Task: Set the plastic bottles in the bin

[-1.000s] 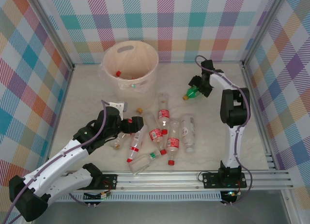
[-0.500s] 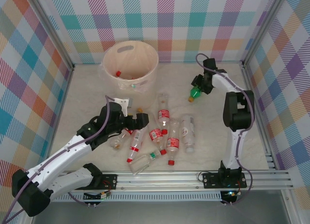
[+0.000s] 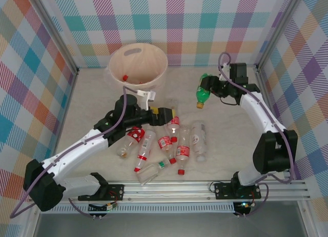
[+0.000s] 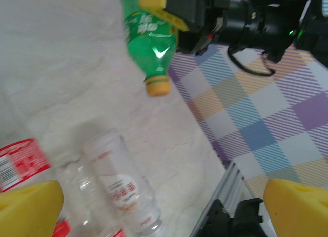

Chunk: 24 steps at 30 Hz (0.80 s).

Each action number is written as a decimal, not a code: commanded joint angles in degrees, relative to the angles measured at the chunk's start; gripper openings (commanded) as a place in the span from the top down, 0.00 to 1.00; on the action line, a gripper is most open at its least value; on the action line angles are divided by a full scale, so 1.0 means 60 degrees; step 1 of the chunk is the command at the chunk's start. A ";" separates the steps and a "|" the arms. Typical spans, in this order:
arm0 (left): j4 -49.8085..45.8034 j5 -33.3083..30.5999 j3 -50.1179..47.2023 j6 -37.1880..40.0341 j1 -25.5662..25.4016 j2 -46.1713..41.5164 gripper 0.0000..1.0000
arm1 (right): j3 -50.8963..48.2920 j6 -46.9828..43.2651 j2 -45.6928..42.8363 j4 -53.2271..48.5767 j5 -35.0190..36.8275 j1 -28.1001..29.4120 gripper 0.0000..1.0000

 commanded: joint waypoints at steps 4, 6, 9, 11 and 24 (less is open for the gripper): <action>0.2004 0.0841 0.0930 -0.0474 -0.0759 0.1639 0.00 | -0.1418 0.0805 -0.1131 0.1346 -0.2623 0.0056 0.45; 0.2155 0.0806 0.1148 -0.0485 -0.0896 0.2067 0.00 | -0.1735 0.1028 -0.1485 0.1552 -0.2825 0.0058 0.45; 0.2527 0.0923 0.1442 -0.0624 -0.1084 0.2605 0.00 | -0.2083 0.1230 -0.1918 0.1615 -0.2911 0.0071 0.44; 0.2516 0.0885 0.1692 -0.0601 -0.1193 0.2948 0.00 | -0.2306 0.1389 -0.2114 0.1795 -0.3011 0.0078 0.44; 0.4229 0.1363 0.2261 -0.1383 -0.1295 0.4447 0.10 | -0.3124 0.2297 -0.2711 0.2876 -0.3401 0.0071 0.44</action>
